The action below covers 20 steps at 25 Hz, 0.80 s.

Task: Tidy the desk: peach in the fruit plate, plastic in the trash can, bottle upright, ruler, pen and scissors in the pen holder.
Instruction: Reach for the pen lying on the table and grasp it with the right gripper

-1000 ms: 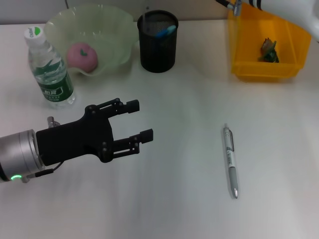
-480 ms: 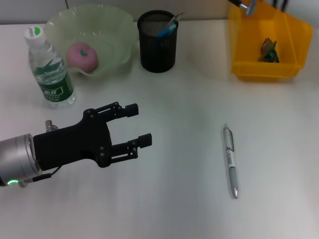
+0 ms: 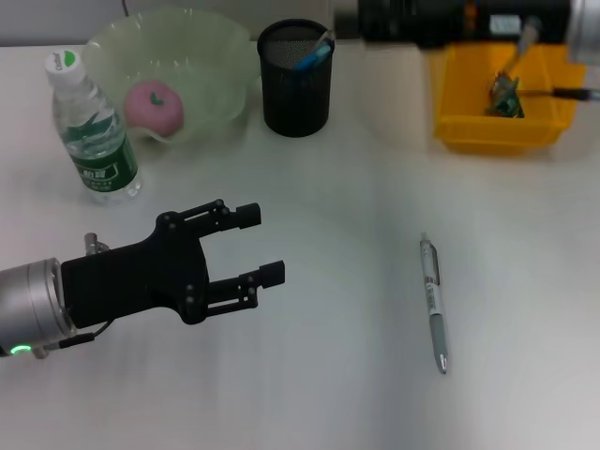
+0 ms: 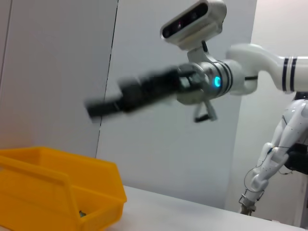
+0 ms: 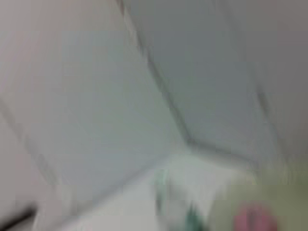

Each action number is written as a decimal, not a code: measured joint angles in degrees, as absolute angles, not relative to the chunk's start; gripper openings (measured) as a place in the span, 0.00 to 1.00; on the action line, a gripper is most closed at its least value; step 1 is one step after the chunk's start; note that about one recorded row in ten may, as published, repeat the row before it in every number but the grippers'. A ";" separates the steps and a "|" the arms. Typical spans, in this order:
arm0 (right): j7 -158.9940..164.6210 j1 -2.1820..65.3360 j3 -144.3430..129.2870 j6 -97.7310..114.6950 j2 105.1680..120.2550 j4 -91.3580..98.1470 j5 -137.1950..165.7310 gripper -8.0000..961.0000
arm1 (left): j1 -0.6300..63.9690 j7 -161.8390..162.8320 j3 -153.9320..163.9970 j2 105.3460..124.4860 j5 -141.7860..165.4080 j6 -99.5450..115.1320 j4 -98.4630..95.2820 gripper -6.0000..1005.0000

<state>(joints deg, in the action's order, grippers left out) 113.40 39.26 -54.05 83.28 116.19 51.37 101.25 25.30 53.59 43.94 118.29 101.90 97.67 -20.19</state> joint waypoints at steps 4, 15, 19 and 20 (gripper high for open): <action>121.79 43.62 -50.50 93.47 114.61 51.77 117.76 0.71 | 25.24 53.60 44.03 118.22 102.41 97.54 -20.46 0.75; 137.44 53.56 -62.47 97.48 115.65 49.68 143.44 0.71 | 25.03 53.34 44.05 118.11 102.83 97.16 -20.66 0.75; 140.43 57.20 -66.11 96.54 117.97 46.94 150.54 0.71 | 24.91 53.15 44.63 118.11 102.83 97.36 -20.70 0.75; 141.01 57.89 -66.28 96.35 118.64 46.64 152.52 0.71 | 24.89 53.14 44.74 118.12 102.84 97.39 -20.71 0.75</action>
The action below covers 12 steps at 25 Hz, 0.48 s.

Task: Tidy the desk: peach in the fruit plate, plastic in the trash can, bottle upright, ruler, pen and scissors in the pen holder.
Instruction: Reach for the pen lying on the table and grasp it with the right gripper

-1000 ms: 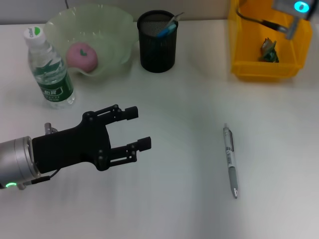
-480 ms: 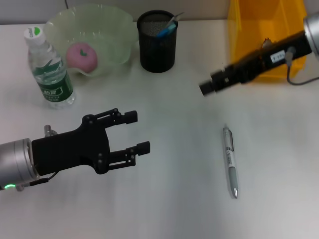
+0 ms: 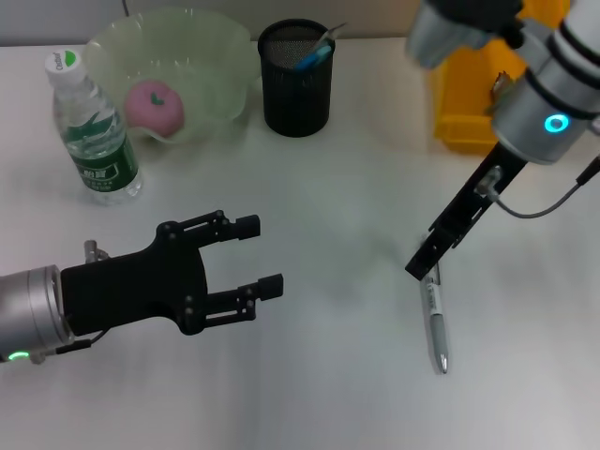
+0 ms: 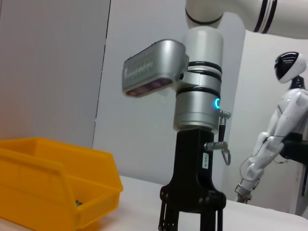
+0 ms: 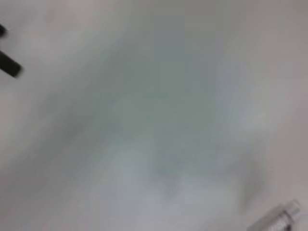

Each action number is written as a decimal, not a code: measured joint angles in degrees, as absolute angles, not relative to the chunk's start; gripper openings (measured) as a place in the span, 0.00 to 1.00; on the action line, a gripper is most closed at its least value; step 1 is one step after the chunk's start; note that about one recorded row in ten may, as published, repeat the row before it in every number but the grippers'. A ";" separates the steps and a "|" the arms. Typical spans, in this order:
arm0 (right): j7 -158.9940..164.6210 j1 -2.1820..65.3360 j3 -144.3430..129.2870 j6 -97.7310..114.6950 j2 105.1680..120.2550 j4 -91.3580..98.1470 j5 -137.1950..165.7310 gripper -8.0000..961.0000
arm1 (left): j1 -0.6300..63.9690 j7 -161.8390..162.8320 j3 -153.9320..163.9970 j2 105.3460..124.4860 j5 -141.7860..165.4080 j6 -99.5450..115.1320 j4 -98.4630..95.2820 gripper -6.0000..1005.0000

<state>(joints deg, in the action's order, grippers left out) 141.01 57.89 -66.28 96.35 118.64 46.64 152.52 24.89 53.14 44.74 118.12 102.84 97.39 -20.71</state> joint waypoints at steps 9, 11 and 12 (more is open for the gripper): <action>147.29 61.83 -74.15 92.74 119.57 40.85 155.54 0.71 | 24.77 52.92 44.83 118.21 102.83 98.20 -20.75 0.75; 148.77 62.38 -75.54 91.73 119.63 39.64 155.54 0.71 | 24.77 52.91 44.83 118.21 102.83 98.24 -20.75 0.75; 149.63 62.59 -76.17 91.17 119.66 39.18 155.54 0.71 | 24.77 52.91 44.83 118.22 102.83 98.26 -20.75 0.75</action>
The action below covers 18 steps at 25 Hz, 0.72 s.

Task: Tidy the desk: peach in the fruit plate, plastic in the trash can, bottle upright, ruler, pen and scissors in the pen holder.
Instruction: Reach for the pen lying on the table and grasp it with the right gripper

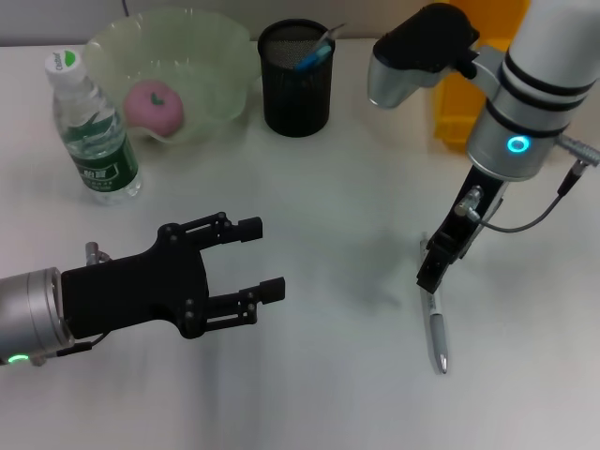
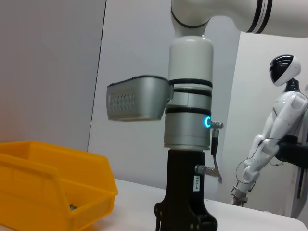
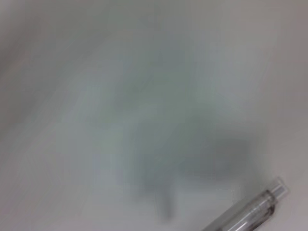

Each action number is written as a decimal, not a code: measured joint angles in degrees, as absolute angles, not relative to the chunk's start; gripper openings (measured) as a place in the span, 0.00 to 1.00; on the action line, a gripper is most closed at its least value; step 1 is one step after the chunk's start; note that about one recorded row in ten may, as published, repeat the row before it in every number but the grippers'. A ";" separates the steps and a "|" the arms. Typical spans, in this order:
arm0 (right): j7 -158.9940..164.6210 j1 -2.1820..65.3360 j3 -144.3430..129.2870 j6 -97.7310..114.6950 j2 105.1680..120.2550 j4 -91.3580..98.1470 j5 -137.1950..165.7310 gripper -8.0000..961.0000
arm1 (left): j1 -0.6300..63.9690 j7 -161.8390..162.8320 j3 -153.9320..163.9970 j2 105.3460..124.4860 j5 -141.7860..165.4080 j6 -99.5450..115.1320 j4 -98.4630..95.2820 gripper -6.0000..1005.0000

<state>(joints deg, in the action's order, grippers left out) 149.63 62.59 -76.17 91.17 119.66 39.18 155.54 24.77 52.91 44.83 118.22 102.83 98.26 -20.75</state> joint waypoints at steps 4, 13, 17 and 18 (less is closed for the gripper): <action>152.90 63.01 -78.78 89.83 119.81 38.42 155.54 0.71 | 24.78 52.90 44.83 118.31 102.83 98.27 -20.71 0.75; 154.65 64.75 -80.56 87.25 119.88 34.15 152.64 0.71 | 24.79 52.90 44.83 118.29 102.83 98.28 -20.74 0.75; 155.88 64.84 -82.25 86.97 119.88 34.01 152.47 0.71 | 24.79 52.90 44.83 118.25 102.80 98.68 -20.75 0.75; 156.17 64.85 -82.69 86.92 119.88 34.00 152.42 0.71 | 24.79 52.90 44.82 118.23 102.78 98.78 -20.75 0.75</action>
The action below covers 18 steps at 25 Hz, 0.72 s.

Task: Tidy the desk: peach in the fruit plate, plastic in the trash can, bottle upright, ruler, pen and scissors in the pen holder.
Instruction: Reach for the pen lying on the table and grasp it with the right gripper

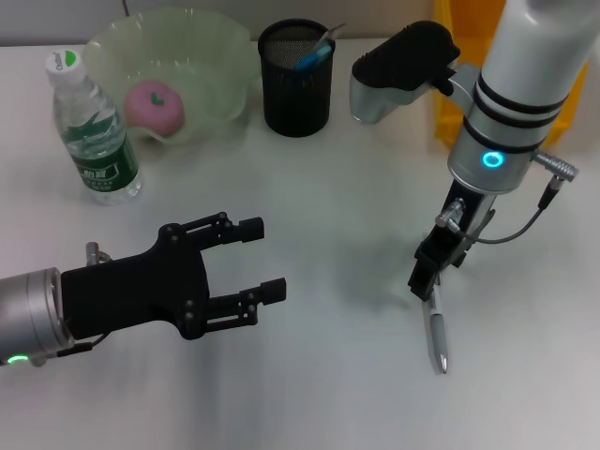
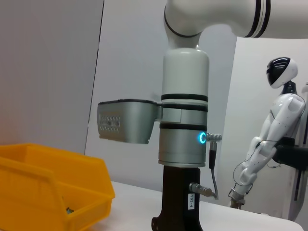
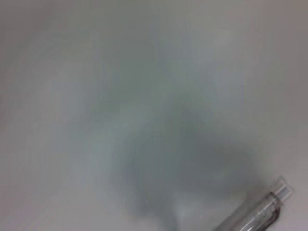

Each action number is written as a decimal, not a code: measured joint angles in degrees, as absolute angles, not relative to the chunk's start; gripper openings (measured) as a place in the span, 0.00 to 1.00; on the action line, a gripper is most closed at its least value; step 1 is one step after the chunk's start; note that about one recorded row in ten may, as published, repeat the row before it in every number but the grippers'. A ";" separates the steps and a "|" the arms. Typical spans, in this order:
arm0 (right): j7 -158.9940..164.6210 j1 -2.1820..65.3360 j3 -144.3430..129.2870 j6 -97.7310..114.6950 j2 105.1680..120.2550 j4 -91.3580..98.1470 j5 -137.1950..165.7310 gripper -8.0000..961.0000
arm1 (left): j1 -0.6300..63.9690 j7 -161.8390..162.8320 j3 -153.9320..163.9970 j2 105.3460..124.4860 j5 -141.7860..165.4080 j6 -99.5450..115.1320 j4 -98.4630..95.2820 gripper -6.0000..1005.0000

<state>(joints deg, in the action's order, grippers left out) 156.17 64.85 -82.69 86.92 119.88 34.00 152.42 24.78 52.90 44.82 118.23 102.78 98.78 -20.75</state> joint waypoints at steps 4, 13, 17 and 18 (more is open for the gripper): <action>156.93 64.85 -83.90 86.37 119.88 33.98 152.05 0.71 | 24.79 52.90 44.83 118.20 102.75 99.00 -20.74 0.75; 157.16 64.29 -85.70 84.97 119.88 33.63 150.49 0.71 | 24.78 52.90 44.78 118.21 102.73 99.64 -20.80 0.75; 157.19 64.36 -87.68 84.03 119.88 32.97 149.11 0.71 | 24.78 52.90 44.80 118.21 102.74 99.64 -20.82 0.75; 157.20 64.36 -87.75 83.99 119.88 32.96 149.11 0.71 | 24.78 52.90 44.81 118.21 102.74 99.64 -20.83 0.75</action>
